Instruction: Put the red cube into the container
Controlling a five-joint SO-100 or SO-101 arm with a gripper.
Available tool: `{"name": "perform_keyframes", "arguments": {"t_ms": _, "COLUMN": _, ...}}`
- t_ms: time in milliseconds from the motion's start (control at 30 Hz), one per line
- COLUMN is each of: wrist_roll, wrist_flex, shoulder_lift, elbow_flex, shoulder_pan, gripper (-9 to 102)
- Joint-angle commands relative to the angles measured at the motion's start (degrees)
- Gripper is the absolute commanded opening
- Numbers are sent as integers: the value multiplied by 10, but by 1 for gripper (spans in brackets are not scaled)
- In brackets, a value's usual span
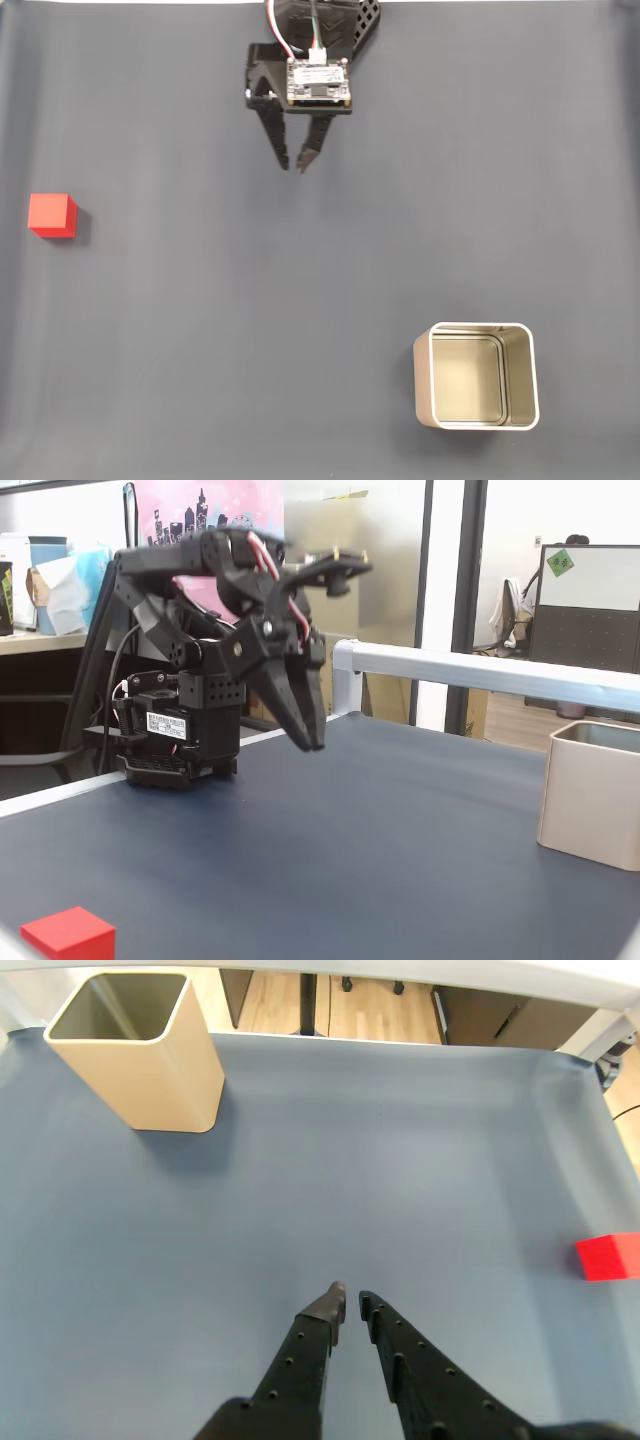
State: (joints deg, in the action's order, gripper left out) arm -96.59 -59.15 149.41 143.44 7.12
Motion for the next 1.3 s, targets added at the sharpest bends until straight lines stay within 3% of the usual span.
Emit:
{"name": "perform_keyframes", "arguments": {"t_ms": 0, "wrist_roll": -39, "wrist_flex": -26, "shoulder_lift": -48, "elbow_flex": -101, "shoulder_pan": 35, "gripper": 0}}
{"name": "perform_keyframes", "arguments": {"t_ms": 133, "wrist_roll": -75, "wrist_flex": -57, "shoulder_lift": -140, "elbow_flex": -193, "shoulder_pan": 99, "gripper": 0}}
{"name": "perform_keyframes", "arguments": {"t_ms": 700, "wrist_roll": -183, "wrist_flex": -53, "shoulder_lift": -426, "elbow_flex": -486, "shoulder_pan": 330, "gripper": 1}}
{"name": "perform_keyframes", "arguments": {"t_ms": 967, "wrist_roll": -221, "wrist_flex": -47, "shoulder_lift": -536, "elbow_flex": -586, "shoulder_pan": 396, "gripper": 18}}
{"name": "perform_keyframes", "arguments": {"t_ms": 1267, "wrist_roll": -309, "wrist_flex": 51, "shoulder_lift": -635, "elbow_flex": -618, "shoulder_pan": 434, "gripper": 34}}
